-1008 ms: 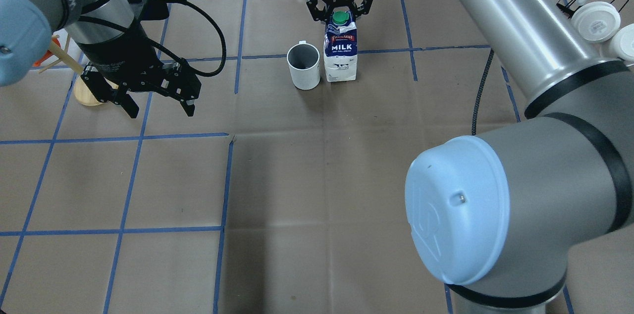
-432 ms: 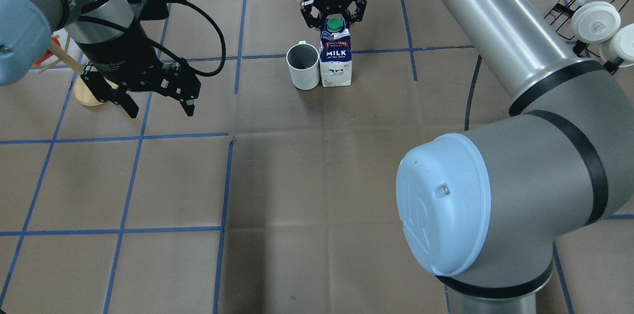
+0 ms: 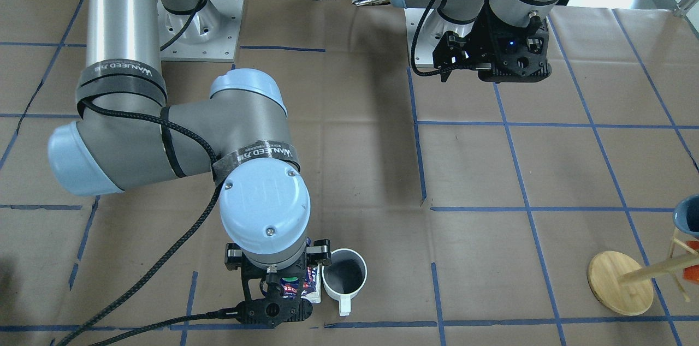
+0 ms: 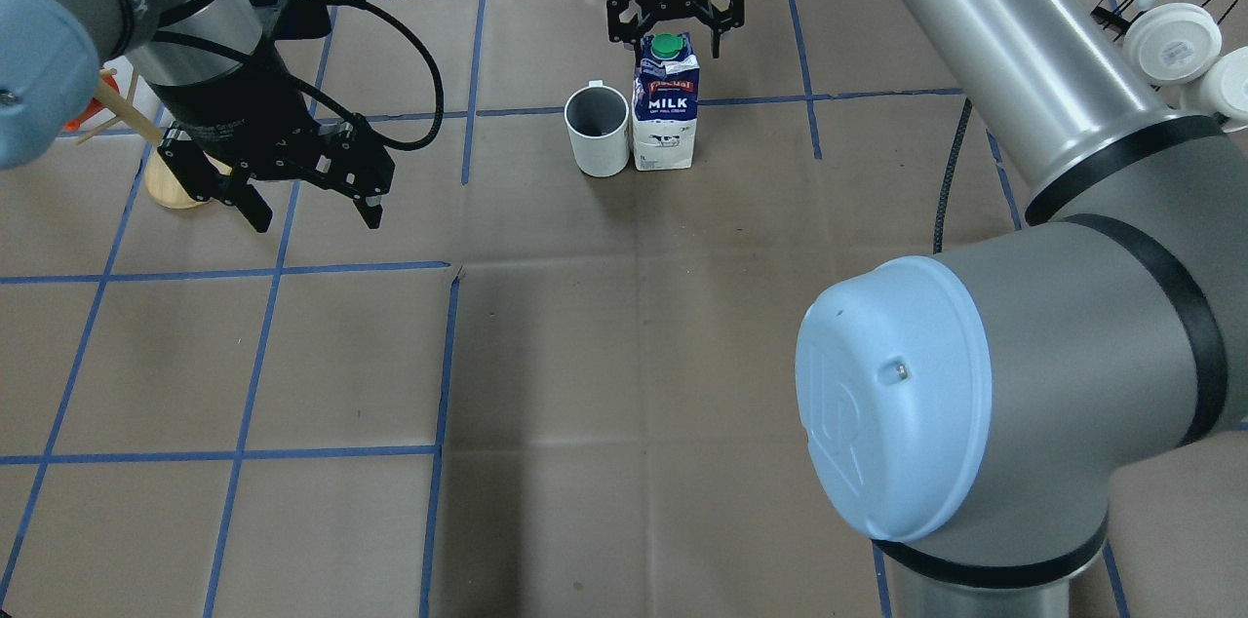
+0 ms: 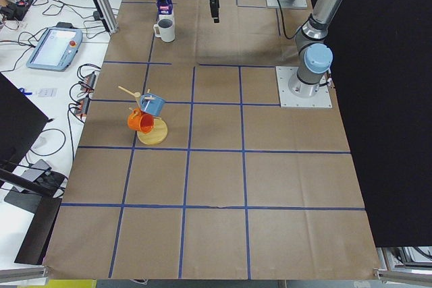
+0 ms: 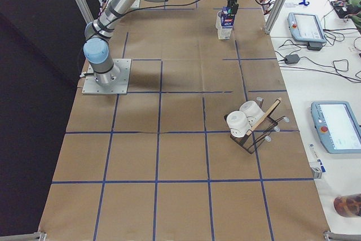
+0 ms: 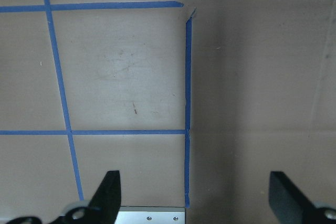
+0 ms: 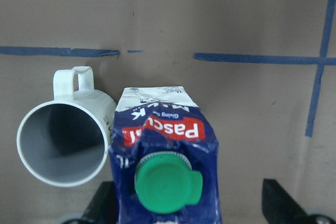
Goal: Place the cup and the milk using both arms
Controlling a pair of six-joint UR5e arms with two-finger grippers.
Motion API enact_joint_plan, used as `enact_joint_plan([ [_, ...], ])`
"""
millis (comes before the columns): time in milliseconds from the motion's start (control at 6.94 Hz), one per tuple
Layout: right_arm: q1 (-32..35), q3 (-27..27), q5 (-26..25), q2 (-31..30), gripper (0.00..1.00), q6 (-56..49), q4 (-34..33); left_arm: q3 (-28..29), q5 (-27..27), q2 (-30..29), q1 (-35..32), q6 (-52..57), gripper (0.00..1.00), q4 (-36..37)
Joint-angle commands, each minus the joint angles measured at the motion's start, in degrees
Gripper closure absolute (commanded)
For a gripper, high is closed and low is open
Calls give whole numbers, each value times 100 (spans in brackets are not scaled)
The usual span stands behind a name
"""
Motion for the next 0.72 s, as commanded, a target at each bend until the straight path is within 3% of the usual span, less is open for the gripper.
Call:
enact_joint_plan([
  [0, -261, 25, -9, -498, 0, -552, 508, 0, 10, 5, 0, 5, 0, 1],
  [144, -375, 121, -44, -848, 0, -808, 858, 0, 10, 5, 0, 5, 0, 1],
  [288, -594, 227, -9, -1200, 0, -933, 1680, 0, 18, 5, 0, 5, 0, 1],
  [576, -1103, 882, -53, -1946, 5, -1372, 2161, 0, 18, 5, 0, 5, 0, 1],
])
